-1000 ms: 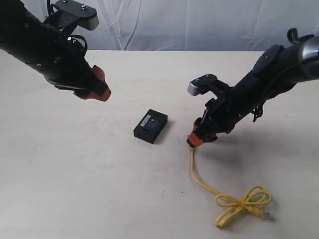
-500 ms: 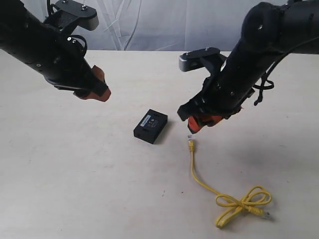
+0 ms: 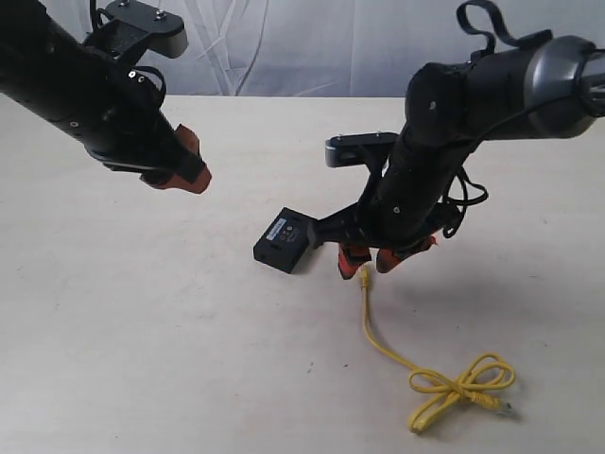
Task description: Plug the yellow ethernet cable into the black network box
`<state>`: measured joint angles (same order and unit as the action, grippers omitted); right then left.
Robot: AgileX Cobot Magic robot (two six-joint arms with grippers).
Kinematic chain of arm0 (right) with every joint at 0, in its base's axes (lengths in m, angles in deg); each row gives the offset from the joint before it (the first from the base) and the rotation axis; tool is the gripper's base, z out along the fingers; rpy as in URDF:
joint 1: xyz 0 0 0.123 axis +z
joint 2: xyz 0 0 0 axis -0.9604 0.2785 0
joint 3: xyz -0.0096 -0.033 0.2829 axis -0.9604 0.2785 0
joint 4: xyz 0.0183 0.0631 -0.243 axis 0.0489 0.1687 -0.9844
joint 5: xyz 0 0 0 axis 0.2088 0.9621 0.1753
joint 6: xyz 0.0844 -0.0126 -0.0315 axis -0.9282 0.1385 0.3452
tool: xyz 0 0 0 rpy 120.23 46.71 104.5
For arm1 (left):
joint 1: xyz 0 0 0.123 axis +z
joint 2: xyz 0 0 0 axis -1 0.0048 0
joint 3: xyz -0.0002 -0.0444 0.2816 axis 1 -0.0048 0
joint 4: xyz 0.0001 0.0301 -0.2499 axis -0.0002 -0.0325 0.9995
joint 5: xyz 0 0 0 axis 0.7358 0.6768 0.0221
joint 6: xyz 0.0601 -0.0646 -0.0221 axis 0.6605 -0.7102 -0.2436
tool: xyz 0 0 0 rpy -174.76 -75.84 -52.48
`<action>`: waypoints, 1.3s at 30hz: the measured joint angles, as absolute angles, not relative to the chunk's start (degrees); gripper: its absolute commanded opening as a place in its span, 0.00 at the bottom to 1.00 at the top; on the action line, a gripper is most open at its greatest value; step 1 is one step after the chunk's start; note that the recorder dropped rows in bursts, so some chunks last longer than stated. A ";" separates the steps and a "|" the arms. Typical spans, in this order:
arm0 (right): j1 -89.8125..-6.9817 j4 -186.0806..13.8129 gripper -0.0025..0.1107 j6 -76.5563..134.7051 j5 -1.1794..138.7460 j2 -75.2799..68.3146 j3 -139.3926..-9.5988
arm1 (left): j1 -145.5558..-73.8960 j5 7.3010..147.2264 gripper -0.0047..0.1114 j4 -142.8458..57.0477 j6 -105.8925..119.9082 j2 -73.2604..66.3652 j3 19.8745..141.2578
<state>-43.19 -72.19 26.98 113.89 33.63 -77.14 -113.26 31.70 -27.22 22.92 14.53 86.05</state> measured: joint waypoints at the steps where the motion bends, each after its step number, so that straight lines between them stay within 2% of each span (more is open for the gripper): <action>1: -42.86 -72.19 0.46 26.85 113.64 34.18 -77.14 | -113.26 31.70 0.57 -27.22 22.92 14.53 86.05; 33: -42.36 -78.06 0.46 25.36 107.27 39.33 -77.14 | -113.26 31.92 0.57 -27.22 22.92 14.53 86.05; 37: -42.36 -77.66 0.33 25.36 107.27 39.33 -77.14 | -113.26 31.92 0.57 -27.22 22.92 14.53 86.05; 39: -42.36 -77.54 0.32 25.23 107.27 39.33 -77.14 | -113.26 31.92 0.57 -27.22 22.92 14.53 86.05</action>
